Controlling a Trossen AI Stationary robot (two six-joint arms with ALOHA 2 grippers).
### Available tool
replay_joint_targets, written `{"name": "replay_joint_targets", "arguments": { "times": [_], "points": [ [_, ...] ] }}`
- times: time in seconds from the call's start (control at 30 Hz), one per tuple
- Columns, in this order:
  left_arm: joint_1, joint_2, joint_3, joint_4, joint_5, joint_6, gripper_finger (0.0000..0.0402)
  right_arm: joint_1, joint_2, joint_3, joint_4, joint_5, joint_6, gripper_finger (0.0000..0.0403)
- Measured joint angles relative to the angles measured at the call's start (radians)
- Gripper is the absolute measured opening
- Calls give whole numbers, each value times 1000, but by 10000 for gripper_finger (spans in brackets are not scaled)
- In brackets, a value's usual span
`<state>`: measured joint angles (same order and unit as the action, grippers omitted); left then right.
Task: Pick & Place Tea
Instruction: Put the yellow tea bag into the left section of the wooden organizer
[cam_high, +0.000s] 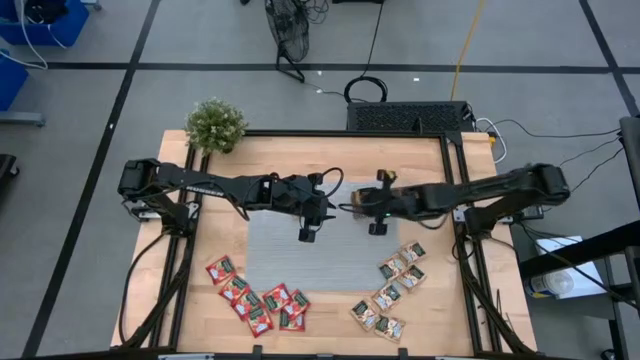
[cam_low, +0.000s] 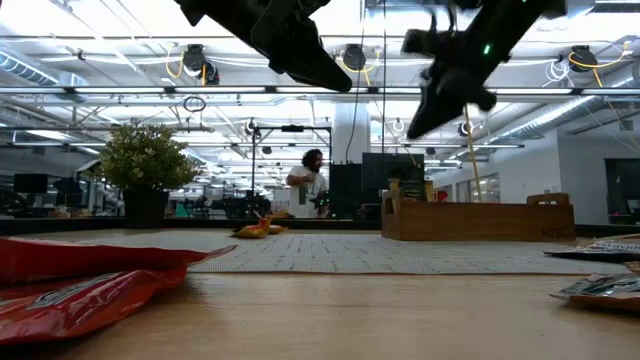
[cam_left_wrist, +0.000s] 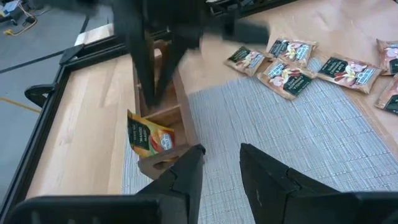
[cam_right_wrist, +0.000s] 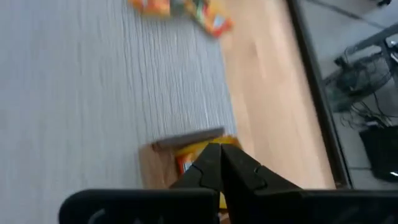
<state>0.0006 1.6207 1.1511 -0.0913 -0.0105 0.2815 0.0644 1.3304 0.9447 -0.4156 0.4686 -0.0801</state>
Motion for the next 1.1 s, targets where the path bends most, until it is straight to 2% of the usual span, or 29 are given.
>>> {"name": "replay_joint_targets", "arguments": {
  "times": [0.17,0.23,0.33,0.4,0.57,0.7,0.9,1.1],
  "points": [
    [-1,0,0,-148,-16,-62,113,44,-123,-37,14,0,42,0],
    [-1,0,0,-242,-88,-96,113,57,-163,-76,40,0,47,0],
    [0,0,0,-383,-256,-223,113,63,-217,-146,97,1,65,0],
    [1,0,0,-468,-311,-282,114,62,-243,-194,138,2,68,0],
    [-1,54,0,-523,-310,-365,122,53,-285,-289,277,4,29,0],
    [6,129,0,-517,-300,-410,163,48,-297,-320,336,4,15,0],
    [7,222,-1,-510,-268,-398,224,48,-302,-322,334,3,15,0],
    [15,291,3,-468,-271,-426,245,48,-302,-322,337,3,15,0]
  ]
}}
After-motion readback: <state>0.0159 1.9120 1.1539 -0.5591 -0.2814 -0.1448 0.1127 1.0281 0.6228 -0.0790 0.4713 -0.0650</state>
